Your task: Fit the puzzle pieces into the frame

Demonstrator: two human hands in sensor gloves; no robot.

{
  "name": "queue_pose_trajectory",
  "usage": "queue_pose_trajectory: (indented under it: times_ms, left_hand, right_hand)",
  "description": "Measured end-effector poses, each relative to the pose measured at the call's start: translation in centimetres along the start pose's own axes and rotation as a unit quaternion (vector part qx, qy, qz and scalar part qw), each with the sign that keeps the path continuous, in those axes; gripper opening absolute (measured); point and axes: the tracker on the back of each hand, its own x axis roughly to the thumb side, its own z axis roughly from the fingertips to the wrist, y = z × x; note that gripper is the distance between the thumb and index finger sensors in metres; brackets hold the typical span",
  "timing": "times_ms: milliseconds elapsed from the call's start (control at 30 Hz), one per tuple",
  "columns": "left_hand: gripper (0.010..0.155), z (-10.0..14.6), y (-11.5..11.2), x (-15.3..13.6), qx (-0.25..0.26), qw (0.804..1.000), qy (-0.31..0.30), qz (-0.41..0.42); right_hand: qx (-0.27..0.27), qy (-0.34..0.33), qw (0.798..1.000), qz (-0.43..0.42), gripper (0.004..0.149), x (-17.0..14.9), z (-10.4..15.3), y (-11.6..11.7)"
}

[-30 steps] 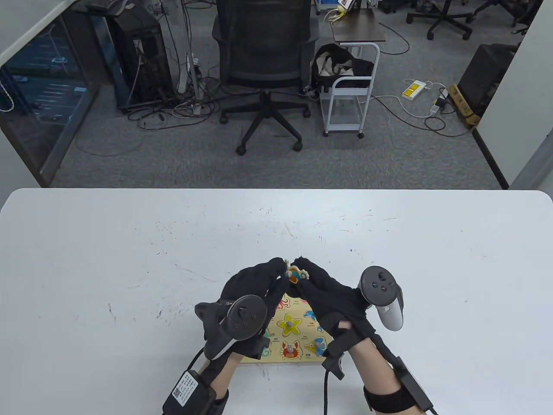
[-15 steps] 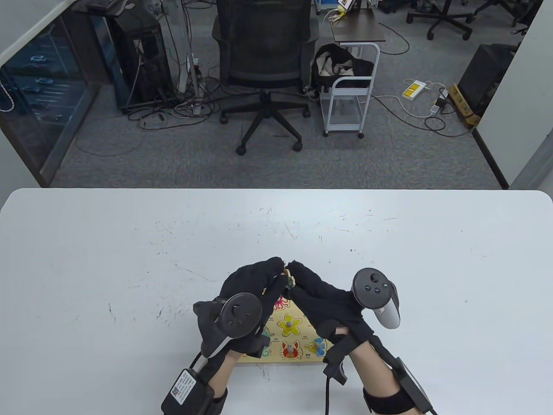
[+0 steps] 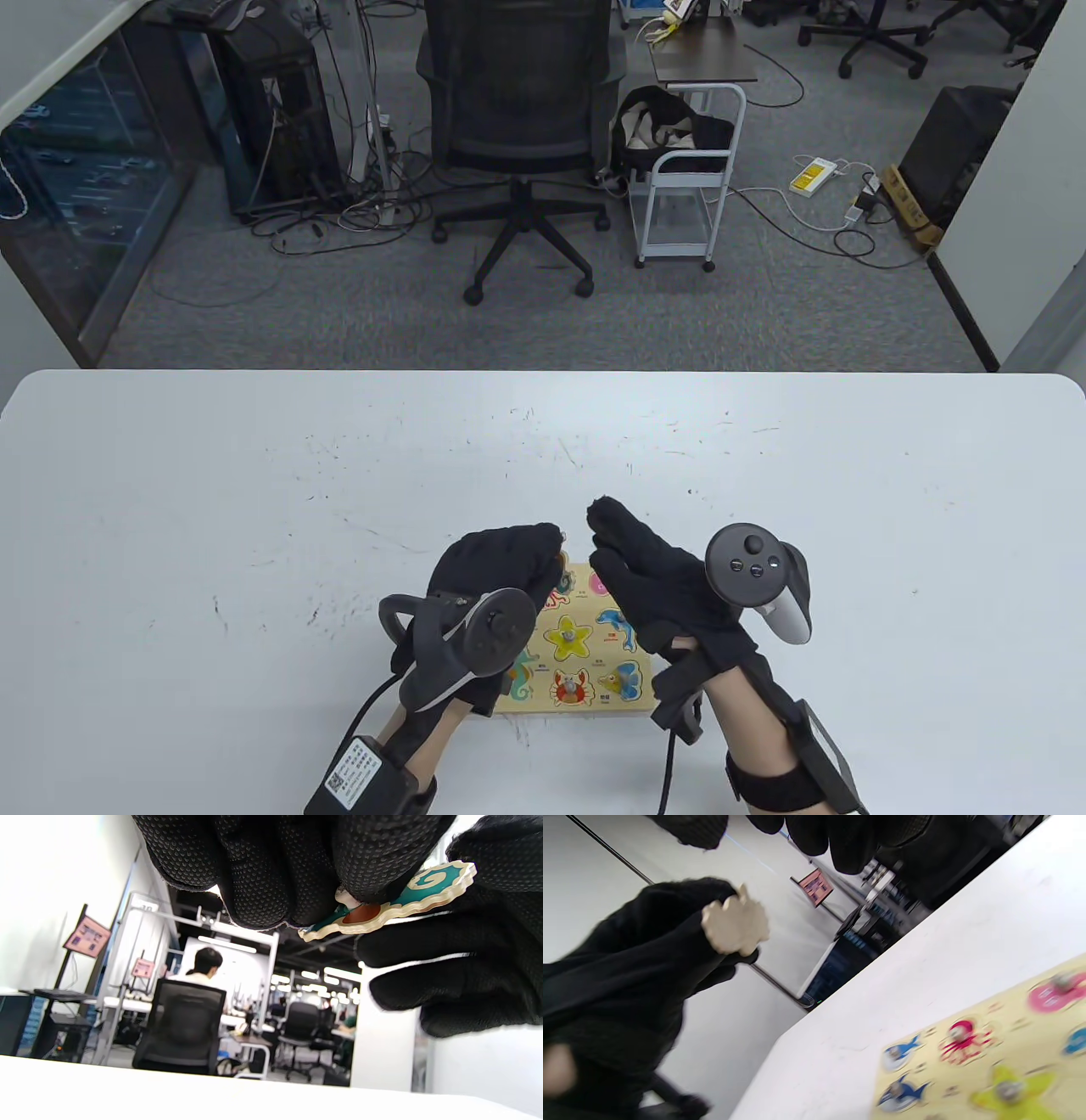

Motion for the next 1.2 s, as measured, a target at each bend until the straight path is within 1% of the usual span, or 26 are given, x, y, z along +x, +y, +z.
queue_pose_trajectory:
  times_ms: [100, 233, 300, 333, 400, 467, 667, 767, 867, 1033, 1100, 1200]
  left_hand:
    - [0.046, 0.1, -0.3, 0.3, -0.029, 0.998, -0.016, -0.050]
    - [0.046, 0.2, -1.1, 0.7, -0.073, 0.991, -0.038, -0.110]
    - [0.045, 0.4, -1.7, 0.8, -0.089, 0.985, -0.046, -0.138]
    - [0.046, 0.5, -2.2, 1.0, -0.098, 0.982, -0.053, -0.150]
    - [0.046, 0.9, -3.2, 1.1, -0.120, 0.976, -0.060, -0.172]
    - [0.045, 1.2, -4.3, 1.2, -0.143, 0.968, -0.067, -0.195]
    - [0.045, 2.1, -7.6, 1.1, -0.191, 0.945, -0.085, -0.253]
    - [0.045, 2.5, -9.2, 1.0, -0.222, 0.934, -0.093, -0.263]
    - [0.045, 3.0, -10.4, 1.1, -0.242, 0.924, -0.103, -0.276]
    - [0.046, 3.3, -11.7, 1.6, -0.261, 0.916, -0.113, -0.284]
    - [0.046, 3.3, -11.9, 1.7, -0.264, 0.917, -0.112, -0.277]
    - [0.046, 3.3, -12.3, 2.1, -0.268, 0.912, -0.114, -0.289]
  right_hand:
    - [-0.034, 0.025, 0.997, 0.057, 0.066, 0.0, 0.4, -0.9]
    - [-0.081, 0.058, 0.985, 0.139, 0.066, 0.0, 1.1, -2.2]
    - [-0.106, 0.081, 0.975, 0.178, 0.066, 0.0, 1.5, -2.9]
    - [-0.126, 0.105, 0.965, 0.207, 0.066, 0.0, 1.8, -3.3]
    - [-0.148, 0.142, 0.946, 0.250, 0.066, 0.0, 2.2, -3.9]
    - [-0.168, 0.151, 0.939, 0.258, 0.066, -0.3, 2.4, -4.5]
    - [-0.166, 0.179, 0.940, 0.239, 0.068, -1.1, 2.7, -5.5]
    - [-0.162, 0.187, 0.940, 0.236, 0.068, -1.5, 2.5, -5.5]
    - [-0.153, 0.192, 0.940, 0.237, 0.068, -1.8, 2.2, -5.3]
    - [-0.142, 0.192, 0.942, 0.237, 0.069, -2.1, 1.8, -5.1]
    - [-0.141, 0.191, 0.942, 0.236, 0.069, -2.1, 1.8, -5.1]
    - [-0.142, 0.188, 0.943, 0.234, 0.070, -2.1, 1.8, -5.1]
